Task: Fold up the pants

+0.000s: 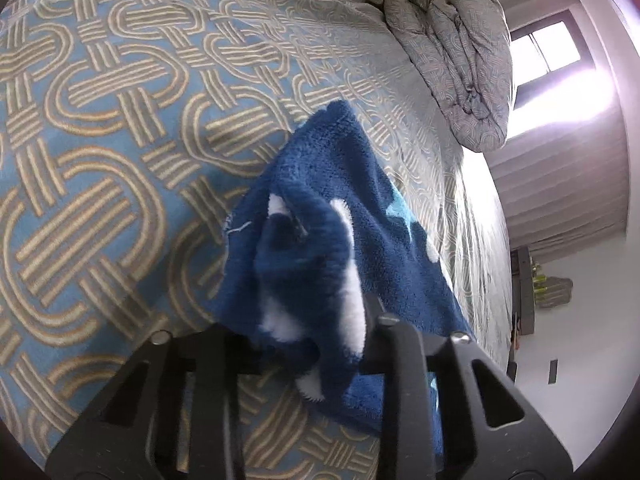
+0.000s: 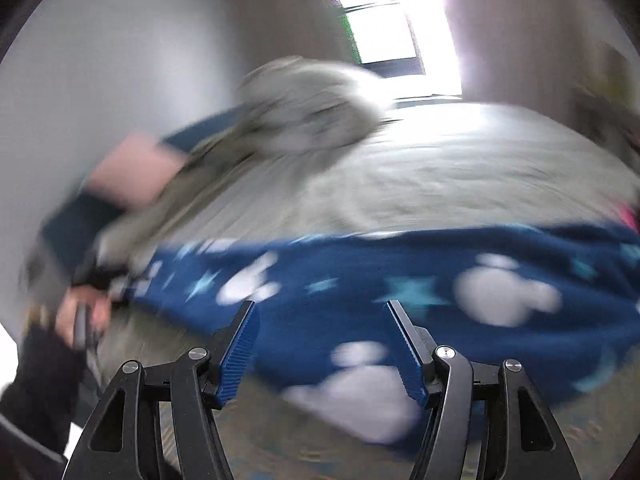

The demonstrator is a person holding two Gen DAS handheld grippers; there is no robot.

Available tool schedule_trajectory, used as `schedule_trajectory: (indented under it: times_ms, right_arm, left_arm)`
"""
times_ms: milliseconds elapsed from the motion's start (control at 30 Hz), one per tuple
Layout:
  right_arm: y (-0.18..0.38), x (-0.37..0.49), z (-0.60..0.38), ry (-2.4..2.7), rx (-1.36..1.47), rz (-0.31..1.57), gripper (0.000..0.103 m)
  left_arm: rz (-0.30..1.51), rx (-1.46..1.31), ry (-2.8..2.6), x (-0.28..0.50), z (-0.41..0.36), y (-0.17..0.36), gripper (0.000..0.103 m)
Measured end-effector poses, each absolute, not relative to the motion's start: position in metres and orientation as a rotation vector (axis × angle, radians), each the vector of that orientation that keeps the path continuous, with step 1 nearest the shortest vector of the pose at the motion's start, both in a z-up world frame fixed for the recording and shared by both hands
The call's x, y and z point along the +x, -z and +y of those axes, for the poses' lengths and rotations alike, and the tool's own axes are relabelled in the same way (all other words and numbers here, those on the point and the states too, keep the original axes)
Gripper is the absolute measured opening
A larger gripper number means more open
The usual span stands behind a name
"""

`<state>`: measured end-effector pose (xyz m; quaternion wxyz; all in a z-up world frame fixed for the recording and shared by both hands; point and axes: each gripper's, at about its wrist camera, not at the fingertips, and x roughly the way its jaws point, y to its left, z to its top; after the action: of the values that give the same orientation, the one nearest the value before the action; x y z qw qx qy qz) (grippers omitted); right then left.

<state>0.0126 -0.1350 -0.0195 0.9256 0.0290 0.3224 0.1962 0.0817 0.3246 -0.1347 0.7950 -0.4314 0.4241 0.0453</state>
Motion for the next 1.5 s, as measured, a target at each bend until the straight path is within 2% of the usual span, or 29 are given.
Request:
schedule_trajectory:
  times_ms: [100,333,433,600,700,933,1267,1367,1433,1500]
  right_arm:
    - [0.036,0.018,-0.085,-0.479,-0.029,0.684,0.066]
    - [0.071,0.003,0.029,-0.537,-0.385,0.64,0.067]
    - [0.082,0.0,0.058,-0.547,-0.465,0.625,0.074]
    - [0.086,-0.008,0.076,-0.463,-0.567,0.536,0.075]
    - [0.09,-0.007,0.084,-0.401,-0.626,0.504,0.079]
    - [0.103,0.022,0.087,-0.374,-0.616,0.622,0.079]
    - [0.115,0.035,0.103,-0.394,-0.64,0.682,0.076]
    - [0.112,0.038,0.103,-0.383,-0.612,0.678,0.058]
    - [0.108,0.041,0.097,-0.358,-0.569,0.678,0.033]
    - [0.102,0.044,0.086,-0.336,-0.503,0.683,0.019]
  left_arm:
    - [0.901,-0.905,-0.077,0.08,0.324,0.127,0.023]
    - [0.873,-0.858,-0.02,0.09,0.32,0.105,0.02]
    - [0.875,-0.848,-0.002,0.095,0.319,0.099,0.019]
    - [0.856,-0.808,0.049,0.099,0.312,0.08,0.019]
    - [0.846,-0.777,0.086,0.102,0.306,0.067,0.019]
    - [0.826,-0.73,0.222,0.112,0.284,0.031,0.019]
    - [0.813,-0.592,0.448,0.132,0.221,-0.039,0.019]
    - [0.856,-0.508,0.501,0.143,0.19,-0.051,0.019]
    - [0.883,-0.454,0.528,0.148,0.172,-0.055,0.019]
    - [0.907,-0.39,0.566,0.153,0.147,-0.063,0.019]
